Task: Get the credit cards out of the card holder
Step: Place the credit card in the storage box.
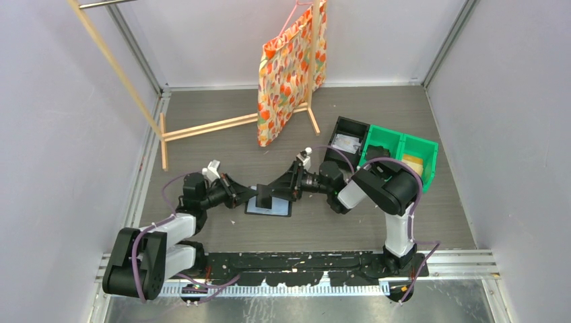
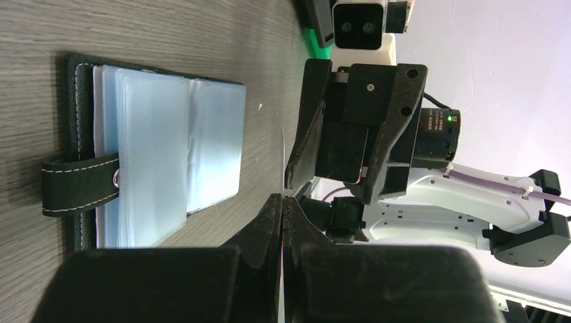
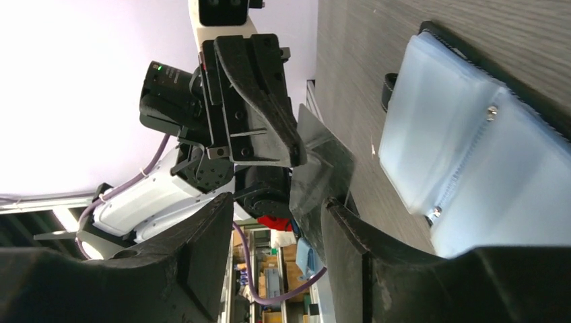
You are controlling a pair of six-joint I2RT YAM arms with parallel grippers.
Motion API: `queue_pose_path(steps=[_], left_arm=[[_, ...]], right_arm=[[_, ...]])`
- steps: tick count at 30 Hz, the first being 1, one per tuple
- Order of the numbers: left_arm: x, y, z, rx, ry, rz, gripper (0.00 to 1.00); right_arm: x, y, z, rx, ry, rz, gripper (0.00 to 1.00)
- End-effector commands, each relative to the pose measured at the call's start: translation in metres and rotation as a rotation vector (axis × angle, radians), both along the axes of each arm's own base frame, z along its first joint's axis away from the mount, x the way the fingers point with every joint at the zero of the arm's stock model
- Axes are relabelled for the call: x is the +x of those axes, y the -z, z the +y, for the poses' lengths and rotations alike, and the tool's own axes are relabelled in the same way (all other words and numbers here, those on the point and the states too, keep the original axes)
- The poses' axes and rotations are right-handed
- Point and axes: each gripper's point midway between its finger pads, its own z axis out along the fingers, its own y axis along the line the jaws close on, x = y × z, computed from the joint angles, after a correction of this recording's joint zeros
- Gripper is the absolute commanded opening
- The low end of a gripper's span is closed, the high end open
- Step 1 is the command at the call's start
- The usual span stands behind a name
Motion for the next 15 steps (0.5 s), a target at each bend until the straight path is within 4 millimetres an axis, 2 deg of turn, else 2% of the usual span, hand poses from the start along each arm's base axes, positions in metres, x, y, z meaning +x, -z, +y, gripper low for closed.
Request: queue_pose_path(steps=[1, 8, 12, 15], left_arm=[[0.006, -0.008, -0.001, 0.006, 0.005, -0.032, 0.01], [0.005, -0.007, 0.000, 0.015, 0.001, -0.030, 0.01], [0.006, -0.008, 0.000, 0.016, 0.001, -0.029, 0.01], [0.007, -0.011, -0.001, 0.015, 0.001, -0.035, 0.01]], right_arm=[[-0.007, -0.022, 0.013, 0.093, -0.060, -0.054, 0.55], [-0.006, -0.017, 0.007, 0.082, -0.009, -0.062, 0.55], [-0.001, -0.016, -0.003, 0.065, 0.037, -0.070, 0.55], [0.003, -0.006, -0.015, 0.038, 0.076, -0.057, 0.55]])
